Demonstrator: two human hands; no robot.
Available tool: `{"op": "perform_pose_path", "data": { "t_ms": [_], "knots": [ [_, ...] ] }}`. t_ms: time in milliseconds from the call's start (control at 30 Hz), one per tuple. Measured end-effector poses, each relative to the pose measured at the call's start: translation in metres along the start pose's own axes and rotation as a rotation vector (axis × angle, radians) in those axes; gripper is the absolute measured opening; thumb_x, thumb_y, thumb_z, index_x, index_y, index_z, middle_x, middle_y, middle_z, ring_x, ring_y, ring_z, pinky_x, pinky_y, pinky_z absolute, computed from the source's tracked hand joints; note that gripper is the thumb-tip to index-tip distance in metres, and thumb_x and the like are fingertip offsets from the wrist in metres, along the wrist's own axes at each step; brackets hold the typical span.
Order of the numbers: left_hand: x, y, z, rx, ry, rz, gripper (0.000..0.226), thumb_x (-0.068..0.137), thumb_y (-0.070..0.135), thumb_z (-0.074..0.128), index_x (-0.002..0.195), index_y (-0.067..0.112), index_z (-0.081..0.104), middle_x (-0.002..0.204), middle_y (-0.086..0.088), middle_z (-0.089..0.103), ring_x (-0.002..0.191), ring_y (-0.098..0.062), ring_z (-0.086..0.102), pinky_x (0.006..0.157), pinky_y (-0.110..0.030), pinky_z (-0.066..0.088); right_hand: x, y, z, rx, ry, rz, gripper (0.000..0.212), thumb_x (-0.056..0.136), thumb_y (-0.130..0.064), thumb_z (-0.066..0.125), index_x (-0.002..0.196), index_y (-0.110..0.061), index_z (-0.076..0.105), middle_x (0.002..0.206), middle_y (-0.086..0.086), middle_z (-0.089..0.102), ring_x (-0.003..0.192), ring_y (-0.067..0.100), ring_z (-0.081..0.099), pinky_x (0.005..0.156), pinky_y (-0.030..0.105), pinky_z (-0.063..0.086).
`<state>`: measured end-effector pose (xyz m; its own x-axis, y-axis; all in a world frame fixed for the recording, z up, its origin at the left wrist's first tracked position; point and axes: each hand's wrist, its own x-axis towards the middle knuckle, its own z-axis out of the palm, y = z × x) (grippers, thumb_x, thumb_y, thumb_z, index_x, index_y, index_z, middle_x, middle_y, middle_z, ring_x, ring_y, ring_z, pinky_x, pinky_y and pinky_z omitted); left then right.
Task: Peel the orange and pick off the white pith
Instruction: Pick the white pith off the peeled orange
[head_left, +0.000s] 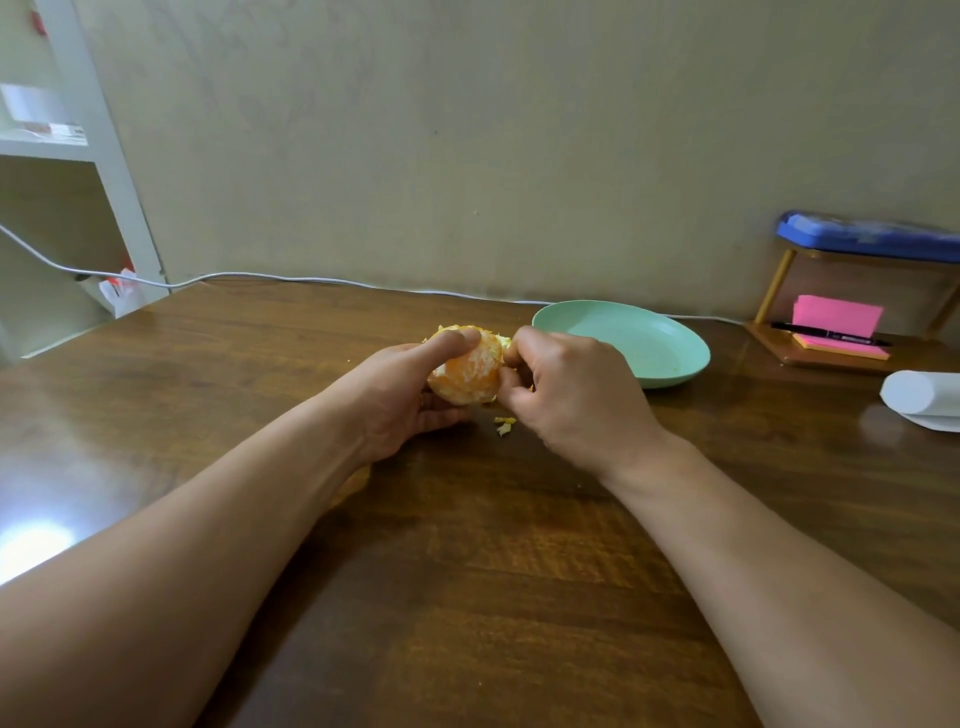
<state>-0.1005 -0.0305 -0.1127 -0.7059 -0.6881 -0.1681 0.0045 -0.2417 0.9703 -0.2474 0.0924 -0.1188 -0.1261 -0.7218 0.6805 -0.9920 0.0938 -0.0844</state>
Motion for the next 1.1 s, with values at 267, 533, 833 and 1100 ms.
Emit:
{"op": "perform_pose_path", "data": {
  "t_ms": [267, 533, 833, 1100],
  "knots": [
    [-0.002, 0.002, 0.0, 0.0, -0.017, -0.019, 0.04, 0.096, 0.043, 0.075, 0.121, 0.013, 0.07, 0.099, -0.007, 0.076, 0.083, -0.019, 0.073, 0.069, -0.028, 0.061, -0.002, 0.005, 0.001, 0.072, 0.017, 0.019, 0.015, 0.099, -0.024, 0.066, 0.085, -0.018, 0.062, 0.073, -0.002, 0.062, 0.063, 0.019, 0.054, 0.055, 0.032, 0.041],
    [0.0, 0.002, -0.001, -0.017, -0.026, -0.029, 0.041, 0.095, 0.043, 0.076, 0.122, 0.012, 0.07, 0.108, -0.01, 0.075, 0.097, -0.023, 0.072, 0.085, -0.033, 0.06, -0.003, 0.013, -0.006, 0.201, -0.072, 0.05, 0.017, 0.099, -0.036, 0.07, 0.107, -0.02, 0.073, 0.089, -0.004, 0.073, 0.075, 0.015, 0.064, 0.067, 0.037, 0.058],
    [0.002, -0.002, 0.001, 0.013, -0.012, 0.005, 0.045, 0.094, 0.044, 0.077, 0.124, 0.012, 0.071, 0.092, -0.003, 0.081, 0.081, -0.016, 0.077, 0.07, -0.03, 0.062, 0.001, 0.001, -0.002, -0.023, 0.01, -0.005, 0.024, 0.096, -0.025, 0.066, 0.079, -0.022, 0.05, 0.068, -0.007, 0.051, 0.06, 0.022, 0.049, 0.054, 0.031, 0.028],
    [-0.002, 0.005, -0.007, 0.064, -0.086, -0.065, 0.039, 0.098, 0.044, 0.069, 0.122, 0.014, 0.067, 0.09, -0.006, 0.075, 0.067, -0.016, 0.068, 0.058, -0.023, 0.055, -0.002, 0.022, -0.003, 0.277, 0.087, 0.154, 0.011, 0.096, -0.021, 0.071, 0.086, -0.02, 0.07, 0.074, -0.006, 0.069, 0.068, 0.015, 0.064, 0.062, 0.041, 0.057]
  ]
}}
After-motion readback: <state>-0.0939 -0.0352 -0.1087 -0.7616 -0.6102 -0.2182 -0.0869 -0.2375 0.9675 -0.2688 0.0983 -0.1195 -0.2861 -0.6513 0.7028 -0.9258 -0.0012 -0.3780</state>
